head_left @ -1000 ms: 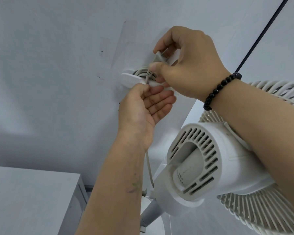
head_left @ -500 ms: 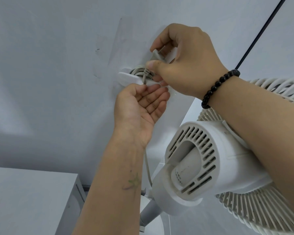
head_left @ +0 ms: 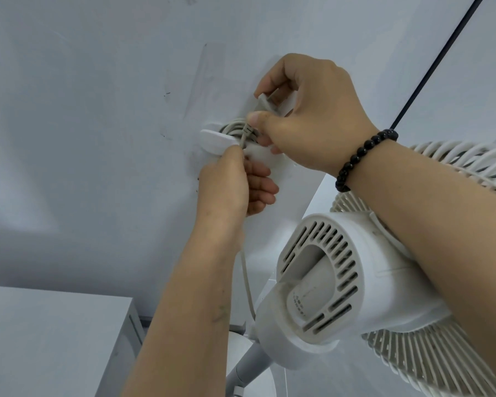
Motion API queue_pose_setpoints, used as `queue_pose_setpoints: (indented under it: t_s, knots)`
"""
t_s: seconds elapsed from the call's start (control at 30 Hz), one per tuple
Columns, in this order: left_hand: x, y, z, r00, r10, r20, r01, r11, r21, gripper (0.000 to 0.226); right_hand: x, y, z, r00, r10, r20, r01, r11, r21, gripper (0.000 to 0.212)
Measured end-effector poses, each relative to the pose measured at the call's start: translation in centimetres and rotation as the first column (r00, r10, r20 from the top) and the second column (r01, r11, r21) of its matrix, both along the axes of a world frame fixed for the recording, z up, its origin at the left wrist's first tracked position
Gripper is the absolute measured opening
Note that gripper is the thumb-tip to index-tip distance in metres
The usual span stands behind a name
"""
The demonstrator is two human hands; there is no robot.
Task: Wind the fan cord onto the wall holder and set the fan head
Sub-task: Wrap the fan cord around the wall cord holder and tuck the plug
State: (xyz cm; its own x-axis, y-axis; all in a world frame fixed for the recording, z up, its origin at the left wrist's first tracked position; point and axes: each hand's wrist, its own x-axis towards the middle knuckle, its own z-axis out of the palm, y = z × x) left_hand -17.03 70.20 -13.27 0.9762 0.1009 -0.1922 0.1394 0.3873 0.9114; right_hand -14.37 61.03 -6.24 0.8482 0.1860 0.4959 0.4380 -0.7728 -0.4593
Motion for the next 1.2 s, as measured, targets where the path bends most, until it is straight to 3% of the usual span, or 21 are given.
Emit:
queue_pose_setpoints:
  t_s: [0.13,0.43,0.63,0.97,1.1,1.2]
  knots:
    - [0.0,0.9,-0.4,0.997,-0.068,0.042,0.073,0.988,-0.133,0.038,0.0,-0.1,0.0,1.000,-0.003,0.000,0.003,1.000,0.005,0.018]
    - [0.0,1.3,-1.3,0.978,-0.124,0.168,0.143,0.984,-0.108,0.034,0.1,-0.1,0.1,1.000,0.013,0.011,-0.013,1.000,-0.007,0.018]
    - [-0.1,1.4,-1.8,0.973,-0.136,0.186,0.138,0.990,0.004,0.032,0.2,0.0,0.0,1.000,0.015,-0.002,-0.015,1.000,0.005,0.019]
    - [0.2,0.8,-2.4,0.958,-0.062,0.278,0.017,0.987,0.161,0.028,0.2,-0.1,0.1,1.000,0.009,-0.001,-0.009,1.000,0.017,0.015]
    - [0.4,0.1,-2.7,0.940,0.105,0.324,-0.176,0.964,0.199,0.028,0.2,-0.2,0.1,0.999,0.031,0.021,-0.031,0.999,0.034,0.012]
    - [0.4,0.1,-3.0,0.878,0.241,0.413,-0.360,0.902,0.240,0.032,0.0,-0.1,0.2,0.997,0.051,0.060,-0.053,0.997,0.049,0.015]
